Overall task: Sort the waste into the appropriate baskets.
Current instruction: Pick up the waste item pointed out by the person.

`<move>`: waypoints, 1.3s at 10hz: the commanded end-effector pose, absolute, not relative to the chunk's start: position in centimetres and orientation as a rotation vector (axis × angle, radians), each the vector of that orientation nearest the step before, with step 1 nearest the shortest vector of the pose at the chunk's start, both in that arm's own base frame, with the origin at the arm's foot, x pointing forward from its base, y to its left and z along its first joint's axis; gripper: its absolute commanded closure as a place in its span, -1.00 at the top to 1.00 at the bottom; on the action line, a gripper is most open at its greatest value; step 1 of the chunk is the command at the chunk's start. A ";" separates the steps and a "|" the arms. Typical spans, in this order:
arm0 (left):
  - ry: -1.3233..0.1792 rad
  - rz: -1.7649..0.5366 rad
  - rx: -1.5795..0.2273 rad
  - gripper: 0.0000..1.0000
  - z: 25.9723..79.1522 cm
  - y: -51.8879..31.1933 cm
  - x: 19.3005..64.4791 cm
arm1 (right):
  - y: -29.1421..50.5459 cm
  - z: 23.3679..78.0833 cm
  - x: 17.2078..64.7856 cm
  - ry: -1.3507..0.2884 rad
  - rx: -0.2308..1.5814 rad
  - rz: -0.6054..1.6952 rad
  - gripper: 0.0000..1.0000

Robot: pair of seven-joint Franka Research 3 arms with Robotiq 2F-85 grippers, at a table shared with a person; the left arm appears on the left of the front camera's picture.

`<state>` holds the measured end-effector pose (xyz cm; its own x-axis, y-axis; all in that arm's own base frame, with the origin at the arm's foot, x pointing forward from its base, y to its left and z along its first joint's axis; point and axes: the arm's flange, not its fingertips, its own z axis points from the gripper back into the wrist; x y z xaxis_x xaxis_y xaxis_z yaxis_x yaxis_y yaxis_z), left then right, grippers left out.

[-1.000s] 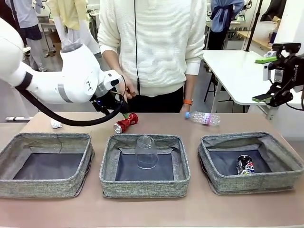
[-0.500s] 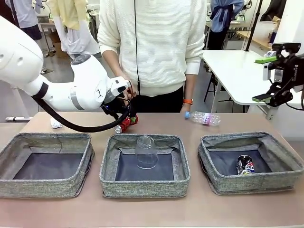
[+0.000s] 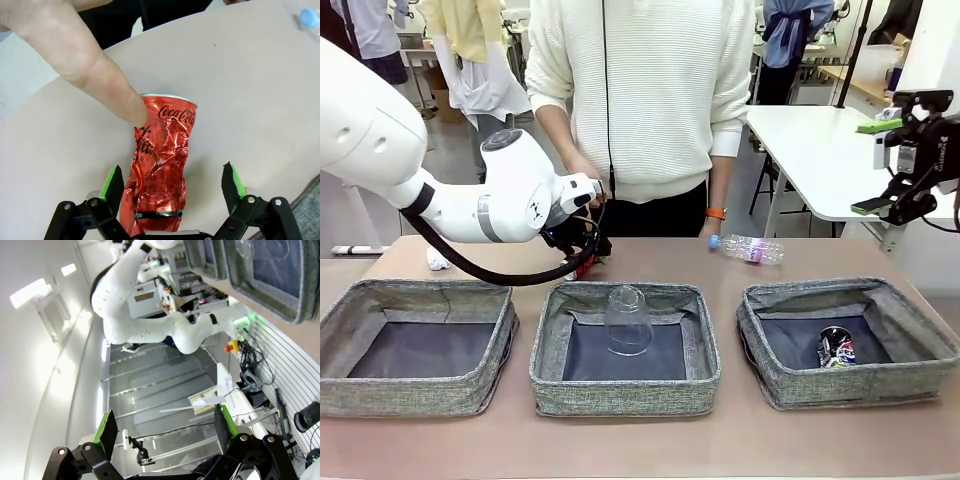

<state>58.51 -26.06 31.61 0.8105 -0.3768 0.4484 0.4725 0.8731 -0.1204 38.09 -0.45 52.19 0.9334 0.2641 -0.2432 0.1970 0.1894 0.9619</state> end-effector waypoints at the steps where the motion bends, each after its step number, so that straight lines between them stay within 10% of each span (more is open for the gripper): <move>1: -0.417 -0.469 -0.209 0.77 31.6 -26.0 58.8 | -0.2 52.7 38.3 0.391 1.401 0.028 1.00; 2: -0.405 -0.481 -0.202 -0.14 31.5 -26.0 58.8 | -0.2 52.7 38.3 0.391 1.401 0.028 1.00; 4: -0.401 -0.493 -0.190 -1.00 31.4 -26.2 58.6 | -0.2 52.7 38.3 0.391 1.401 0.028 1.00; 13: -0.358 -0.501 -0.181 -1.00 31.7 -26.1 58.2 | -0.2 52.7 38.3 0.391 1.401 0.028 1.00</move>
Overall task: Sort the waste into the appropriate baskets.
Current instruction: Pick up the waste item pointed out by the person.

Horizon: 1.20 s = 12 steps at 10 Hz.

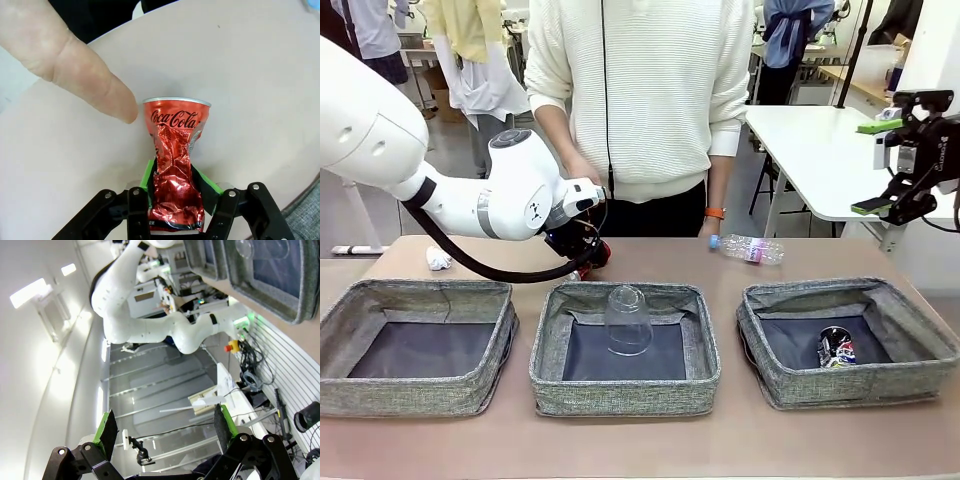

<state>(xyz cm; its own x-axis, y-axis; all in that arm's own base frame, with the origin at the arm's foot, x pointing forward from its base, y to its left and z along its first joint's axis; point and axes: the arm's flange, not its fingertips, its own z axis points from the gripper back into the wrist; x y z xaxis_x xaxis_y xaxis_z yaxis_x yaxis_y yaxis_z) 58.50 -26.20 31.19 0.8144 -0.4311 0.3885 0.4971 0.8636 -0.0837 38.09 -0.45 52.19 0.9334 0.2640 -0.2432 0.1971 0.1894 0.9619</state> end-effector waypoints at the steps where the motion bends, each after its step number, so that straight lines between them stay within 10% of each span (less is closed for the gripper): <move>1: -0.340 -0.505 -0.207 -1.00 32.6 -26.2 57.6 | -0.2 52.7 38.3 0.391 1.401 0.028 1.00; 6: -0.367 -0.502 -0.272 -1.00 48.5 -31.9 51.9 | -0.2 52.7 38.3 0.391 1.401 0.028 1.00; 10: -0.307 0.172 -0.166 -1.00 55.4 -32.8 46.5 | -0.2 52.7 38.3 0.391 1.401 0.028 1.00; 12: -0.335 -0.071 -0.253 -1.00 57.1 -32.3 47.9 | -0.2 52.7 38.3 0.391 1.401 0.028 1.00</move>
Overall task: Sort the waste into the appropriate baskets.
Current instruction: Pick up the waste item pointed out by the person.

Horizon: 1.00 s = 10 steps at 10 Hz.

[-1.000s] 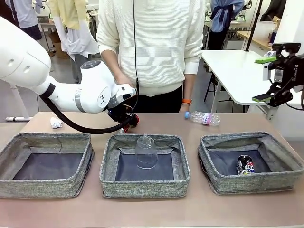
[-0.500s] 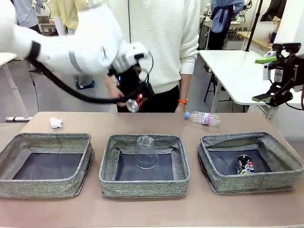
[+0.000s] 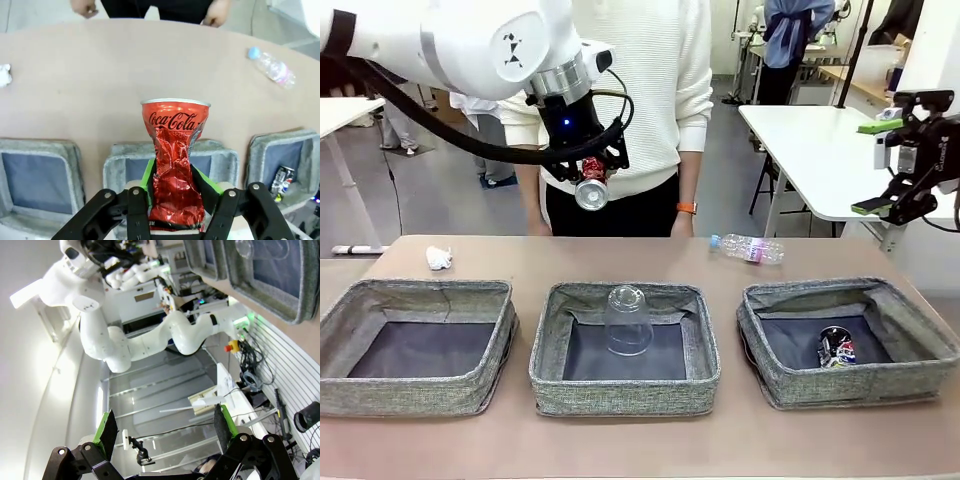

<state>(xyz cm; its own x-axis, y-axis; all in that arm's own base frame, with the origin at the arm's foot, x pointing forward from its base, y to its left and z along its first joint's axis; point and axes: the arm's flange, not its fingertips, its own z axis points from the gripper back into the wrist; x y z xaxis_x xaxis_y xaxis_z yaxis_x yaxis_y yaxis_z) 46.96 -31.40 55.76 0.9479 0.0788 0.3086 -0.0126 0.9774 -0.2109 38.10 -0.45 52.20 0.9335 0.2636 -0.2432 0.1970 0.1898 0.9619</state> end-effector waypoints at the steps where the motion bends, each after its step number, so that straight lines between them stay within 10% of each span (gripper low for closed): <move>1: -0.335 -0.071 -0.253 -1.00 57.1 -32.3 47.9 | -0.2 52.7 38.3 0.391 1.401 0.028 1.00; 2: -0.335 -0.071 -0.253 -1.00 57.1 -32.3 47.9 | -0.2 52.7 38.3 0.391 1.401 0.028 1.00; 3: -0.325 0.014 -0.216 -0.37 56.1 -31.9 47.1 | -0.2 52.7 38.3 0.391 1.401 0.028 1.00; 10: -0.374 0.000 -0.101 -0.37 74.6 -41.2 35.0 | -0.2 52.7 38.3 0.391 1.401 0.028 1.00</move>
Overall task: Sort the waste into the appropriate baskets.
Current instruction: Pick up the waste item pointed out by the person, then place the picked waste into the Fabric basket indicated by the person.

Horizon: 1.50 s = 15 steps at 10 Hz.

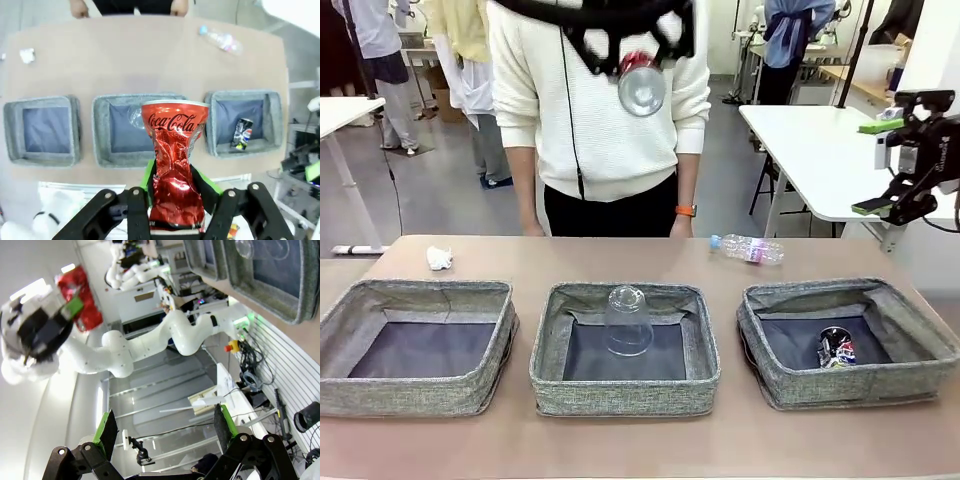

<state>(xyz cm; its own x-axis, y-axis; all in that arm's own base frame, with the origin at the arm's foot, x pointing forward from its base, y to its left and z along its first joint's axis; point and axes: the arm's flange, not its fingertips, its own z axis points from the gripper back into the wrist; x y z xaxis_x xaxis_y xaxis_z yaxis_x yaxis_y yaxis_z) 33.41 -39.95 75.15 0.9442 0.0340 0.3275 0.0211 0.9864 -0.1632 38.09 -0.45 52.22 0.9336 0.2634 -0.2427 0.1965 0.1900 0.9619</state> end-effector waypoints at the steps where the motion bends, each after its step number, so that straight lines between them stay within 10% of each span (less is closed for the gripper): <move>1: -0.370 -0.061 -0.100 -0.37 74.7 -41.5 33.8 | -0.2 52.7 38.3 0.391 1.401 0.028 1.00; 15: -0.345 -0.077 -0.090 -0.37 73.7 -41.7 34.1 | -0.2 52.7 38.3 0.391 1.401 0.028 1.00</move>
<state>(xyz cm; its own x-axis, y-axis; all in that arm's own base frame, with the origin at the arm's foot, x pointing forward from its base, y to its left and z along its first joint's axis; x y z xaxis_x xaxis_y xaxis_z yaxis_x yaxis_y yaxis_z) 34.23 -41.97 73.34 0.9405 -0.0650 0.3334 0.0938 0.9931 -0.0708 38.09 -0.44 52.21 0.9335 0.2635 -0.2430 0.1967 0.1901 0.9619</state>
